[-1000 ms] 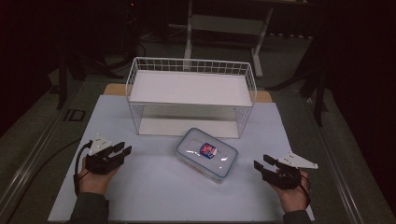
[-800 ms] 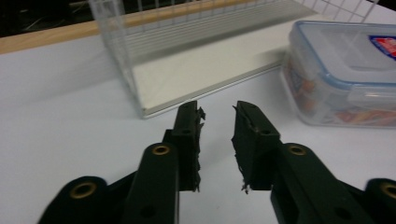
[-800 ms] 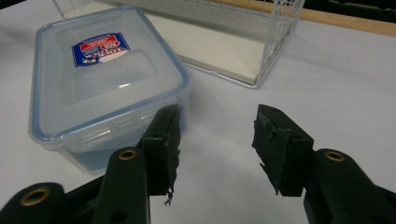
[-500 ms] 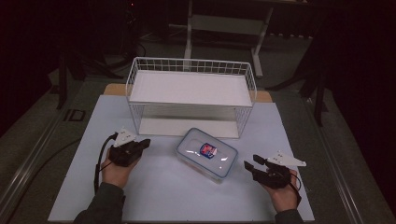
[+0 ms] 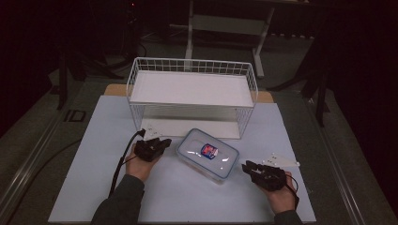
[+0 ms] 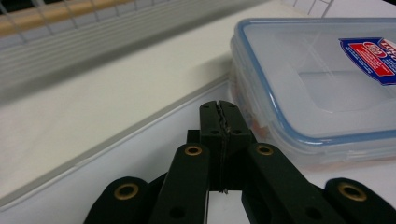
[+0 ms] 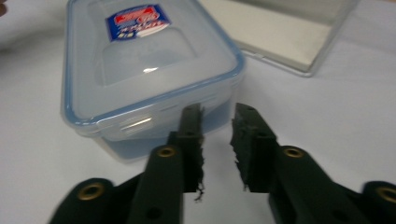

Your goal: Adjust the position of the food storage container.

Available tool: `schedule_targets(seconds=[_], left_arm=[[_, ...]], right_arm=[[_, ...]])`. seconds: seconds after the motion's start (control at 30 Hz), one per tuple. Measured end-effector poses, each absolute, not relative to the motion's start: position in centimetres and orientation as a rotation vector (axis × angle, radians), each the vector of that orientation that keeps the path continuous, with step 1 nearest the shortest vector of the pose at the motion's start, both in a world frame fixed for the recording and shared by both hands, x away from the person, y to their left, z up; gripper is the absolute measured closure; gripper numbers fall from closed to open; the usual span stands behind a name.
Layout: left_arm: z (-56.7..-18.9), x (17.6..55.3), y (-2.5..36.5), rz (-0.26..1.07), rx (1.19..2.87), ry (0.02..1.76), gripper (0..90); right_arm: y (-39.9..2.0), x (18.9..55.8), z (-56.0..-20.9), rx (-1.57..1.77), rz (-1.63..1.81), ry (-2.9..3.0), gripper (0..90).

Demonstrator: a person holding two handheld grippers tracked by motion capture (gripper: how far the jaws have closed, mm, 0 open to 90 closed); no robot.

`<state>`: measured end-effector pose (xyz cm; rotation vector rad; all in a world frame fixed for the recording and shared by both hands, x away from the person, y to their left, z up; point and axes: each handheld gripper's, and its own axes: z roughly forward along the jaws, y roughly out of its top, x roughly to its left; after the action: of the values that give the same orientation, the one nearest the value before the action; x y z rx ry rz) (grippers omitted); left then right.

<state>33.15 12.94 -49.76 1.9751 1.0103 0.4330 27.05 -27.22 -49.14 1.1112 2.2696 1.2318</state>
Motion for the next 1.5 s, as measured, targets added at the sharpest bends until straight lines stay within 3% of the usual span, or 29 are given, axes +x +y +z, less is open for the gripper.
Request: schedule_targets(seconds=[0.17,0.43,1.17,1.27,1.5], left_arm=[[-50.1,33.1,11.8,0.428,2.017,0.974,89.4],[-50.2,32.9,11.4,0.410,2.021,0.966,89.4],[-50.2,30.5,11.1,0.347,2.033,0.959,89.9],[-50.4,29.8,10.6,0.301,2.086,0.874,89.9],[-50.1,29.8,10.5,0.344,2.118,0.857,89.7]], right_arm=[[-26.2,27.2,-49.6,1.086,1.214,2.334,83.2],[-25.2,27.3,-50.0,1.080,1.180,2.381,89.6],[-25.4,28.8,-50.9,1.166,1.105,2.348,90.0],[-25.6,29.2,-51.0,1.183,1.107,2.333,90.0],[-25.7,29.7,-50.9,1.190,1.120,2.325,90.0]])
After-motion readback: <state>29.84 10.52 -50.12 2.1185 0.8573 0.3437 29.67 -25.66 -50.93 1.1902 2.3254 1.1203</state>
